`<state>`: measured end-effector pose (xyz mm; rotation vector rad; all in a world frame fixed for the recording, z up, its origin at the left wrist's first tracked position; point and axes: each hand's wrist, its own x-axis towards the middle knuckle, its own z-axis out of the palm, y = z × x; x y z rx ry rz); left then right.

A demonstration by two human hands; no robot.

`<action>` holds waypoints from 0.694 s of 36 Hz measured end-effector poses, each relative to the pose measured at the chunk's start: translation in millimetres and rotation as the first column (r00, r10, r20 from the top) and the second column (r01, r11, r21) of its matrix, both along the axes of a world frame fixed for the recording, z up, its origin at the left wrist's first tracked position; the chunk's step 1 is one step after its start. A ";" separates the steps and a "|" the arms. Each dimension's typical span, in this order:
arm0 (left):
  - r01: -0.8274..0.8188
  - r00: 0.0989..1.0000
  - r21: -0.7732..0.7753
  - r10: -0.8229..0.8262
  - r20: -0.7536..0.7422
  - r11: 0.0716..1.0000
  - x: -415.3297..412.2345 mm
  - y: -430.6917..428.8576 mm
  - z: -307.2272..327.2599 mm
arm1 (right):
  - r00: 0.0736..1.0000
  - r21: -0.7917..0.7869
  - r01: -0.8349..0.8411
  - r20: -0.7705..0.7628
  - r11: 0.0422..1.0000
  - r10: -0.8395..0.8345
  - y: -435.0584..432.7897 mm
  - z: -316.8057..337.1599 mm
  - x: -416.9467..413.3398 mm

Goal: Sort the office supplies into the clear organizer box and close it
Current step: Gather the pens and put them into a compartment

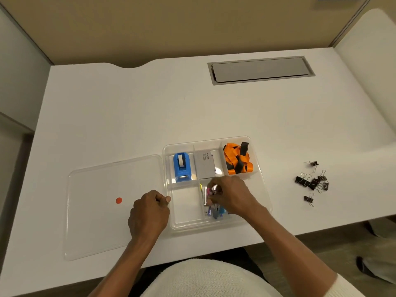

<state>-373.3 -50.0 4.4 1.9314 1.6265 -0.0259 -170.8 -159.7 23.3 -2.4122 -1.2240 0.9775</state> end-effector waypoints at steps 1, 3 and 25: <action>-0.004 1.000 0.002 0.004 -0.001 1.000 0.0 -0.7 0.2 | 0.999 0.016 0.013 0.032 1.000 -0.013 2.8 -1.8 -2.7; -0.009 1.000 0.004 0.009 -0.005 1.000 -0.4 -2.0 0.6 | 0.990 0.041 0.023 0.140 0.999 -0.028 4.3 -5.0 -9.3; 0.086 0.988 0.004 -0.085 -0.129 0.996 7.8 -9.3 9.5 | 0.888 -0.037 -0.191 0.420 0.981 0.188 -47.9 -18.0 -46.8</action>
